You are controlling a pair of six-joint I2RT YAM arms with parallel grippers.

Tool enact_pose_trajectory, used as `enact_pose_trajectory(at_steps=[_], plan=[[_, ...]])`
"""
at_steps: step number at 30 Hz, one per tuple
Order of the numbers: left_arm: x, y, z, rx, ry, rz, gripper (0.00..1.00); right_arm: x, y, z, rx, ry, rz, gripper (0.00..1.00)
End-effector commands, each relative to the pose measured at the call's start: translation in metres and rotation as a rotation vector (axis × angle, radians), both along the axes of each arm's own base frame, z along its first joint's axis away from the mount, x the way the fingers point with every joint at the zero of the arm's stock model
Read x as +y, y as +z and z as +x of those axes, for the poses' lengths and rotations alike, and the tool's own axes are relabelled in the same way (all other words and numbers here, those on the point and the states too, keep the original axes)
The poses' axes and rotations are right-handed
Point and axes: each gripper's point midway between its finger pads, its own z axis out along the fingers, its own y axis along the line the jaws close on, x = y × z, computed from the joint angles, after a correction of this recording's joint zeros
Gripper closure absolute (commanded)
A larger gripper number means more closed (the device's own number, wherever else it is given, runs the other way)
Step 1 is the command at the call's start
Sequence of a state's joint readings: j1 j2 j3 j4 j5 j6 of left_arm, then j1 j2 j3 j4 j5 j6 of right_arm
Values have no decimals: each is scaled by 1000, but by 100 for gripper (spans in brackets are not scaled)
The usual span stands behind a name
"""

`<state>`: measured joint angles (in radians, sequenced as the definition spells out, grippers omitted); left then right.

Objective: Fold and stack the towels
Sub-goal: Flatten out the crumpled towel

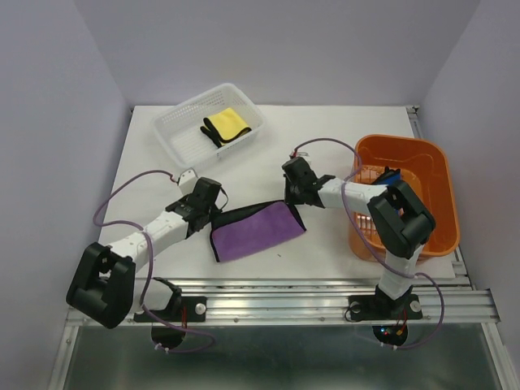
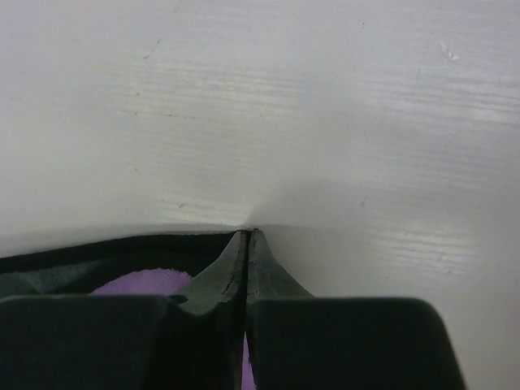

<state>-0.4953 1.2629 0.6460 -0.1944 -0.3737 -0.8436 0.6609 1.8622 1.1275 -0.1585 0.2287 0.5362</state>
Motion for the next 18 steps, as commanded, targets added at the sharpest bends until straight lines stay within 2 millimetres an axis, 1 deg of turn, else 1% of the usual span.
enact_pose_trajectory(at_steps=[1,3,4,5,6,7,9,10,11,12,14,15,17,18], plan=[[-7,46,16,-119,-34,-31,100,6,55,5,-124,38,73,99],[-11,59,18,-153,-56,-49,100,10,75,8,-176,68,94,99],[-14,70,18,-184,-80,-65,100,10,97,11,-226,66,124,99],[-16,76,18,-201,-96,-74,100,11,106,11,-247,77,129,99],[-18,82,18,-219,-106,-86,100,9,114,10,-268,76,134,99],[-20,94,17,-251,-126,-105,100,6,132,11,-310,75,144,99],[-23,110,17,-296,-142,-130,100,1,151,10,-354,74,150,99],[-25,129,16,-342,-155,-155,100,-1,159,9,-370,70,152,99],[-26,138,15,-366,-164,-166,100,-4,168,7,-388,72,154,99],[-28,161,14,-424,-185,-194,100,-6,187,3,-420,76,173,99],[-30,184,10,-479,-206,-220,100,-11,208,-1,-458,75,195,99],[-30,207,5,-540,-226,-247,100,-16,228,-8,-493,73,219,99],[-31,229,-2,-600,-256,-274,100,-20,248,-16,-530,81,253,99],[-32,247,-12,-650,-285,-301,100,-24,267,-27,-559,92,285,99]])
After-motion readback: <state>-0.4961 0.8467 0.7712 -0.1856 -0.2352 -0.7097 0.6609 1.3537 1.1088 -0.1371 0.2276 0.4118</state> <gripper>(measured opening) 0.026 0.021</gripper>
